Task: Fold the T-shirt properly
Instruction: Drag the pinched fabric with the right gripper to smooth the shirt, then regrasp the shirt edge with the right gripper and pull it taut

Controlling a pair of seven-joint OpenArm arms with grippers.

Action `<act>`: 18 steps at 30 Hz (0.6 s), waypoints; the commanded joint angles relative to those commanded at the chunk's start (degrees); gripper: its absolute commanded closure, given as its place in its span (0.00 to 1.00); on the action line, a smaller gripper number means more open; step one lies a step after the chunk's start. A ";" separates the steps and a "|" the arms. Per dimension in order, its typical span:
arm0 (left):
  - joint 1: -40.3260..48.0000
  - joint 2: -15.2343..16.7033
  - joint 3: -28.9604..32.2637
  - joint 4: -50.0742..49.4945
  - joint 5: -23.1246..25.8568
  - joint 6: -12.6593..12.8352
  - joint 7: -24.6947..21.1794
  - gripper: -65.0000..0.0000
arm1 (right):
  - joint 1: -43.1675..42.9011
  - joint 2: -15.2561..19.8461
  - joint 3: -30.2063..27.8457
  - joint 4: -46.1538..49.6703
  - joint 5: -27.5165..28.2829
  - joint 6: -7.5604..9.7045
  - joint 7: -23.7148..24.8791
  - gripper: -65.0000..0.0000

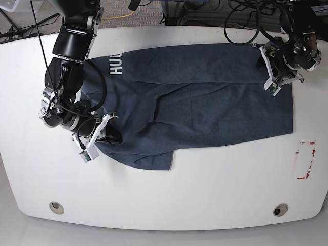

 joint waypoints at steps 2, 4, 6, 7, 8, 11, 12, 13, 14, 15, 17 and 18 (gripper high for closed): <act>0.00 0.00 -0.09 -1.14 0.62 0.00 0.00 0.59 | 0.00 -1.14 0.00 0.00 -2.20 0.00 0.97 1.00; 0.00 -0.88 -0.09 -2.20 0.62 0.00 0.00 0.59 | 0.62 -2.11 0.00 0.00 -5.01 0.00 2.29 1.00; -0.09 -2.29 0.00 -2.90 0.44 0.00 0.00 0.59 | 1.49 -2.73 0.00 0.00 -7.65 0.00 3.25 1.00; -0.09 -2.46 0.00 -3.08 0.44 0.00 -0.09 0.59 | 1.58 -3.16 0.00 0.00 -8.62 0.00 3.43 1.00; -0.09 -2.55 0.00 -3.16 0.44 0.00 -0.09 0.59 | 1.93 -3.60 0.00 0.00 -9.23 0.00 3.43 1.00; -0.18 -2.81 0.00 -3.16 0.44 0.00 -0.09 0.59 | 3.60 -4.84 0.00 0.00 -10.46 0.00 3.43 1.00; -0.18 -2.90 0.00 -3.16 0.44 0.00 -0.09 0.59 | 3.78 -5.10 0.00 -0.09 -10.46 0.00 3.43 1.00; -0.18 -2.90 0.00 -3.16 0.44 0.00 -0.09 0.59 | 4.40 -5.71 0.00 -0.44 -10.55 0.00 3.52 1.00; -0.18 -2.90 0.00 -3.16 0.53 0.00 -0.09 0.59 | 5.01 -5.98 0.00 -1.32 -10.55 0.00 3.52 1.00; -0.18 -2.90 0.00 -3.16 0.53 0.00 -0.09 0.59 | 5.54 -6.07 0.00 -2.64 -10.64 0.00 3.52 1.00; -0.18 -2.90 0.00 -3.16 0.53 0.00 -0.09 0.59 | 6.33 -5.98 0.00 -5.10 -10.64 0.00 3.52 0.98; -0.18 -2.90 0.00 -3.16 0.62 0.00 -0.09 0.59 | 6.51 -5.98 0.00 -6.07 -10.64 0.00 3.52 0.92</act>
